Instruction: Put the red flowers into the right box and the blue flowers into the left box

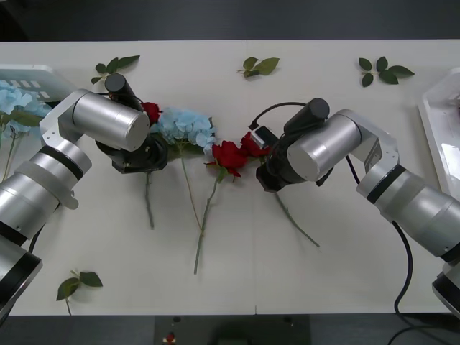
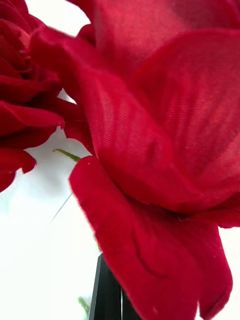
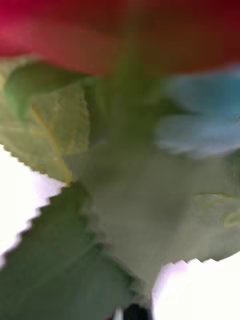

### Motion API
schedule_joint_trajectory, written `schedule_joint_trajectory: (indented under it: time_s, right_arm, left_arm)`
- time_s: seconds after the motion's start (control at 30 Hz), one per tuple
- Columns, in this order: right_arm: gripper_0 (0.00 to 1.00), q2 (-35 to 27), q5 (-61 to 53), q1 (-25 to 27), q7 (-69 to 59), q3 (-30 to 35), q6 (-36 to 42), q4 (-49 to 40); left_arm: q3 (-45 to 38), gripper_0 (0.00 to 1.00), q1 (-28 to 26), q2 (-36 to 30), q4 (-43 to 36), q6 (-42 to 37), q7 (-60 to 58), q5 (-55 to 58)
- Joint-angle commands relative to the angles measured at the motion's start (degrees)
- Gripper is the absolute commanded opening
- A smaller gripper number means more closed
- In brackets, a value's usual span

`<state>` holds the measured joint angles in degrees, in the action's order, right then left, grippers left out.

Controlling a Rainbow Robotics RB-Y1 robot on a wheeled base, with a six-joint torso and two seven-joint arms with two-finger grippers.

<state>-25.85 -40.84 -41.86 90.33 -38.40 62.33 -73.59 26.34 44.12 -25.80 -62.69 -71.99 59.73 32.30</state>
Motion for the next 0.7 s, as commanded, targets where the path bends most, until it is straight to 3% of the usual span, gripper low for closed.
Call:
schedule_joint_trajectory:
  time_s: [0.03, 0.37, 0.7]
  right_arm:
    - [0.0, -4.74, -5.3, -3.49, 1.96, 3.16, 2.0, -0.5]
    - [0.01, -18.36, -16.12, -7.27, 3.63, 10.89, 8.95, -0.59]
    - [0.0, -33.13, -12.16, -8.33, 5.74, 14.14, 10.27, -0.67]
  left_arm:
    - [-1.11, 0.0, 2.29, -0.92, -2.7, -0.52, 3.91, -0.3]
    - [-12.45, 0.0, 2.02, -1.54, -6.66, -9.31, 14.72, -0.57]
    - [-24.4, 0.0, 1.94, -2.33, -8.51, -13.79, 31.33, 0.31]
